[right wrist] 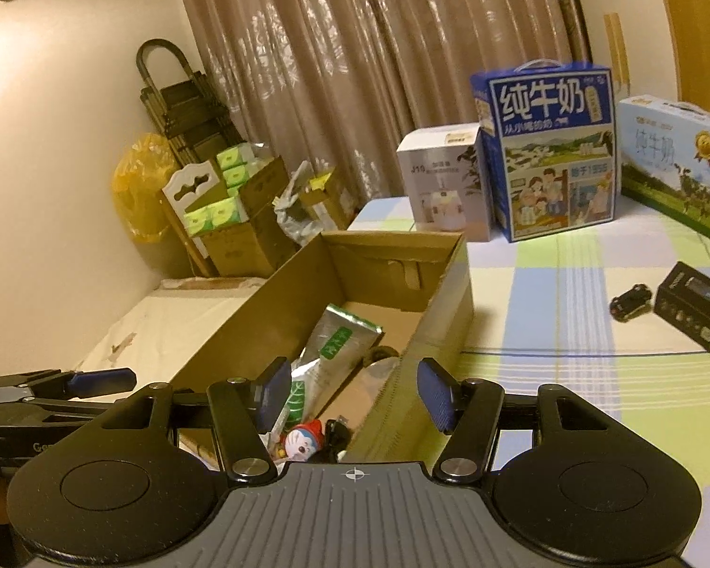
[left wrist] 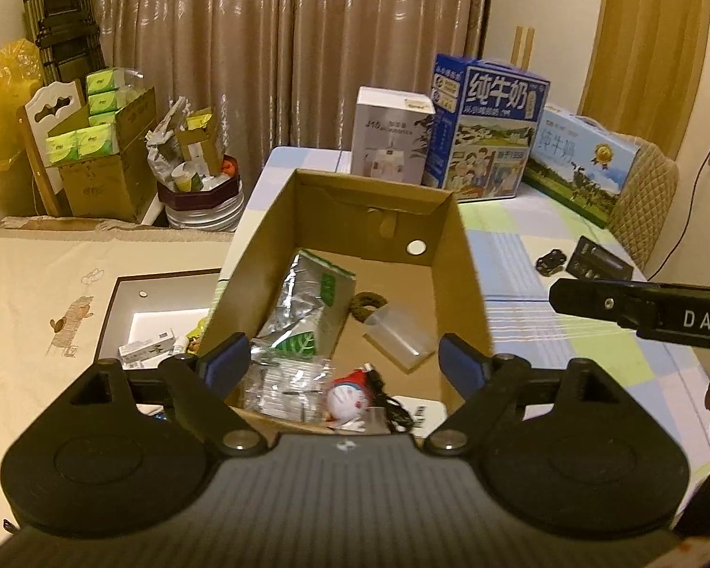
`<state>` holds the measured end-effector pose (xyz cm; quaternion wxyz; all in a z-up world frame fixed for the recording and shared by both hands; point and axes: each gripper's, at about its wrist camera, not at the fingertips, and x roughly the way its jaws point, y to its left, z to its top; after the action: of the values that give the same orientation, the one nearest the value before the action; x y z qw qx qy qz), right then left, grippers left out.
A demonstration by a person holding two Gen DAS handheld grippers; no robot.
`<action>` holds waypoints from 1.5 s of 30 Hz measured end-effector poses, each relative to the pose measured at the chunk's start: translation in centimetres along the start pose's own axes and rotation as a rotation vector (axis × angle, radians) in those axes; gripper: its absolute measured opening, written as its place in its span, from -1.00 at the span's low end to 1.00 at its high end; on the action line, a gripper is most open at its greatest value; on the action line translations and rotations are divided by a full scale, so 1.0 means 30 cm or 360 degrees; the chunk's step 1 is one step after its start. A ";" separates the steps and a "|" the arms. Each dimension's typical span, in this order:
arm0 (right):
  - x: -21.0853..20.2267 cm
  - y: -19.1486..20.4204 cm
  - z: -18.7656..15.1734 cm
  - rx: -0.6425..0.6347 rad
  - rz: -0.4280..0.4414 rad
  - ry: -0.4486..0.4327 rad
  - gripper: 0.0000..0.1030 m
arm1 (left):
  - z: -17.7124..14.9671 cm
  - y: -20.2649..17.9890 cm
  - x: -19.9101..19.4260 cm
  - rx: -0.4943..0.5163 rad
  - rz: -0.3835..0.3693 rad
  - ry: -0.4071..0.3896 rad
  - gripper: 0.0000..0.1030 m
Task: Organize objects
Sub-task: 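Open the left tool to drop the wrapped rack while the right tool drops the cable into the box, then move both open tools back toward the toy car and shaver box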
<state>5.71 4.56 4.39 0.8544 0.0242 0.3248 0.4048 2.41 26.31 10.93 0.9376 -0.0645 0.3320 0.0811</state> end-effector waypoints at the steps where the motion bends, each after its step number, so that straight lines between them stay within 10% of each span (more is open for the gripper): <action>1: -0.018 -0.005 -0.001 -0.0002 -0.0005 -0.0006 0.10 | 0.002 -0.012 -0.006 0.0004 -0.0003 -0.0004 0.68; 12: -0.178 -0.096 -0.019 0.0027 -0.0073 -0.0066 0.10 | 0.006 -0.165 -0.064 0.0072 -0.0052 -0.0055 0.97; 45: -0.467 -0.743 -0.047 0.0032 -0.0507 -0.0034 0.10 | 0.092 -0.693 0.191 0.0406 -0.0365 0.0009 0.98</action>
<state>13.50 -20.62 4.01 0.9110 -0.0147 0.3194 0.2606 12.55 7.07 10.82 0.9403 0.0173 0.3326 -0.0694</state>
